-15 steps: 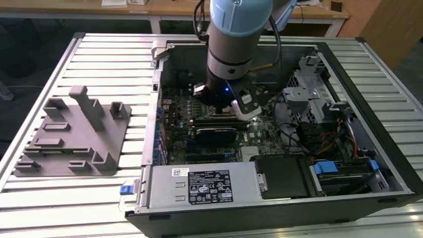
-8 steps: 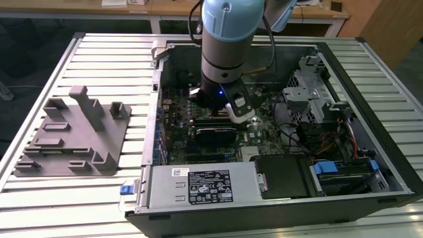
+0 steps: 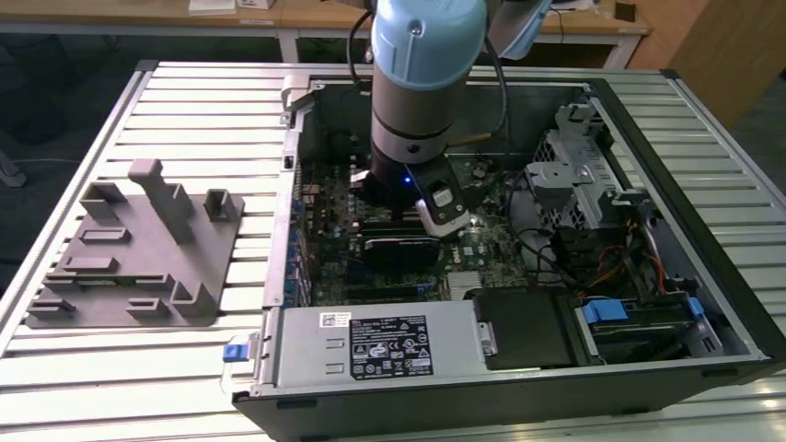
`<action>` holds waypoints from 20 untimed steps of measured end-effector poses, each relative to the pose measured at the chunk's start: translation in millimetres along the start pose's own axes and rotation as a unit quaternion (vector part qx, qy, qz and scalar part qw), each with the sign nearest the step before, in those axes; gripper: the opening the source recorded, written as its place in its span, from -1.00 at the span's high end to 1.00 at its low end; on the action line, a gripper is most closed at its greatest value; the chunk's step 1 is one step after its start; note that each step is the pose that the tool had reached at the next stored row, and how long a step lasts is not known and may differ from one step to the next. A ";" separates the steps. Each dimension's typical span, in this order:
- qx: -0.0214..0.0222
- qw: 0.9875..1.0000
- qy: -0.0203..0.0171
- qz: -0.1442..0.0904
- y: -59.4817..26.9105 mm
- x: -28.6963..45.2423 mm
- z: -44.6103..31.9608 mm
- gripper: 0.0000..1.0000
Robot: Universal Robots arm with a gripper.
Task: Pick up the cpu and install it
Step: 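Install the second cpu locking lever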
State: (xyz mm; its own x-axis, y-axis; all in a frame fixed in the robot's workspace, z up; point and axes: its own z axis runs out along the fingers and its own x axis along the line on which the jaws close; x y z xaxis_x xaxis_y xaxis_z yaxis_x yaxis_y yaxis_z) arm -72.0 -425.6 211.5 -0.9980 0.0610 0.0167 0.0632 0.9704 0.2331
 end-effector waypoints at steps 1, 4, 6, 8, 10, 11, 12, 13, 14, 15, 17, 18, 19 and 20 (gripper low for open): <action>0.000 1.000 0.000 0.000 -0.8 0.0 1.1 0.79; -0.001 1.000 0.001 0.000 -3.0 0.4 3.6 0.79; -0.003 1.000 0.002 0.000 -4.1 0.9 4.9 0.79; -0.006 1.000 0.002 0.000 -4.9 1.9 6.0 0.79; -0.010 1.000 0.002 0.000 -5.6 3.4 6.9 0.79; -0.012 1.000 0.002 0.000 -6.0 4.2 7.3 0.79; -0.014 1.000 0.003 0.000 -6.3 4.9 7.8 0.79; -0.016 1.000 0.003 0.000 -6.6 5.7 8.2 0.79; -0.019 1.000 0.003 0.000 -7.0 6.4 8.6 0.79; -0.021 1.000 0.003 0.000 -7.3 7.2 9.0 0.79; -0.027 1.000 0.003 0.000 -7.8 9.0 9.7 0.79; -0.029 1.000 0.004 0.000 -8.0 9.8 10.2 0.79; -0.031 1.000 0.004 0.000 -8.2 10.4 11.0 0.79; -0.032 0.999 0.004 0.000 -8.4 10.7 11.9 0.79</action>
State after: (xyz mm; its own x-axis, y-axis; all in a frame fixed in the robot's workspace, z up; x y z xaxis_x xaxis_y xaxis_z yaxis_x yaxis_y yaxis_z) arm -83.3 -430.4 198.1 -0.9979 0.0595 0.0241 0.0640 0.9533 0.2950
